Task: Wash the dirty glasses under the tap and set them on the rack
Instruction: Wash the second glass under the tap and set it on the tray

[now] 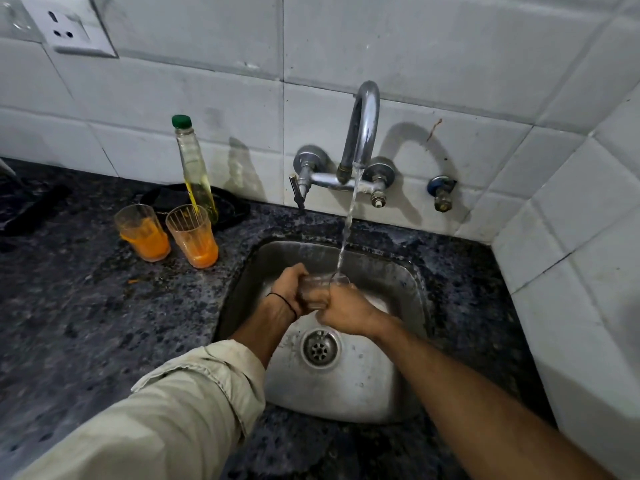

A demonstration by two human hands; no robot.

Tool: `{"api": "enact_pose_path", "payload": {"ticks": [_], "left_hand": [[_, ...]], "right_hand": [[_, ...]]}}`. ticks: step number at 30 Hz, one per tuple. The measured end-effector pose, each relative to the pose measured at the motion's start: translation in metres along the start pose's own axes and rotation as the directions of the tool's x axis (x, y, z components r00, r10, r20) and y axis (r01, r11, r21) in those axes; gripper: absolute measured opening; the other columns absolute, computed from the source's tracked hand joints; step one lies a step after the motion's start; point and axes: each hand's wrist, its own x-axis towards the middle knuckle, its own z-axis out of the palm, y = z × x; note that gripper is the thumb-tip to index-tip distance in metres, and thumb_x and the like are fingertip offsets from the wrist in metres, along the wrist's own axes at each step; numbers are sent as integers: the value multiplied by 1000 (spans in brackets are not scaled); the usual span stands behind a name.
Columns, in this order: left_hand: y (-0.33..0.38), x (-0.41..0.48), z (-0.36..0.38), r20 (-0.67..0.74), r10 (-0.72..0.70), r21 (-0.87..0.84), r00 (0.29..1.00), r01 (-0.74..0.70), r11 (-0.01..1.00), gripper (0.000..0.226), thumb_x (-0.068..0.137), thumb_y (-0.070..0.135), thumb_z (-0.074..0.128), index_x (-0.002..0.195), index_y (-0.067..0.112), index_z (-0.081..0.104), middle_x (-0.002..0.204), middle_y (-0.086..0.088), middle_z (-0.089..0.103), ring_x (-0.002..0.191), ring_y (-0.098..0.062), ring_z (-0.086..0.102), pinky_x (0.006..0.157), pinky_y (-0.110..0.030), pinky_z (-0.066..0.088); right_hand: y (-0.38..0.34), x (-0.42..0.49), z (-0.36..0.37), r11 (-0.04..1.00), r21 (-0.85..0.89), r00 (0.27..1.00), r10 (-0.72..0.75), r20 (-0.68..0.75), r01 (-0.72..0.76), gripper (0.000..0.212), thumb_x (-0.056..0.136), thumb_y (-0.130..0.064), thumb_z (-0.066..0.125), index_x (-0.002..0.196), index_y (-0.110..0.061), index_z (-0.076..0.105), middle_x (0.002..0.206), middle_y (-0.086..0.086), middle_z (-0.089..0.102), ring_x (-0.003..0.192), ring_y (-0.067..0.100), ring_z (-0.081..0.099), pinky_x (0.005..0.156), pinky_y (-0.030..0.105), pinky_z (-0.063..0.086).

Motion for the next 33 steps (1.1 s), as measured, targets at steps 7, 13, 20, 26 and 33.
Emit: {"api": "enact_pose_path", "payload": {"ticks": [7, 13, 20, 26, 33], "left_hand": [[-10, 8, -3, -205, 117, -271, 972, -171, 947, 19, 88, 9, 57, 68, 7, 58, 62, -7, 56, 56, -20, 54, 53, -29, 47], [-25, 9, -2, -142, 125, -382, 982, -170, 908, 23, 92, 23, 51, 74, 10, 60, 72, -9, 60, 62, -20, 62, 58, -29, 52], [-46, -13, 13, 169, 113, -376, 979, -41, 926, 39, 102, 31, 35, 82, 10, 62, 58, -5, 65, 55, -15, 64, 52, -22, 52], [-42, -13, -3, 444, -27, -326, 896, 190, 926, 42, 94, 47, 51, 99, 11, 71, 93, -11, 69, 84, -23, 67, 71, -32, 57], [-41, -5, 11, 352, 145, -367, 925, -6, 930, 36, 92, 39, 54, 112, 12, 67, 104, -12, 68, 93, -22, 65, 77, -33, 51]], "right_hand": [[-23, -12, 31, 754, 657, 818, 395, -418, -28, 13, 89, -5, 69, 96, -14, 74, 88, -2, 75, 80, 10, 69, 66, 20, 52], [-31, -21, 42, 971, 237, 598, 195, -778, -8, 15, 93, -21, 69, 107, -19, 73, 93, -9, 73, 89, -13, 53, 85, 23, 49], [-36, -1, 24, 958, 263, 576, 278, -769, -111, 17, 95, -39, 62, 88, -23, 64, 75, -5, 66, 82, 11, 54, 97, 21, 29], [-14, -12, -29, 997, 29, 890, -56, -452, 77, 9, 90, -23, 68, 82, -21, 65, 81, 1, 66, 85, 19, 58, 78, 34, 48], [-14, -21, -41, 999, 43, 938, -8, -345, 25, 23, 96, -23, 60, 117, -30, 65, 111, -3, 72, 107, 16, 64, 98, 36, 51]]}}
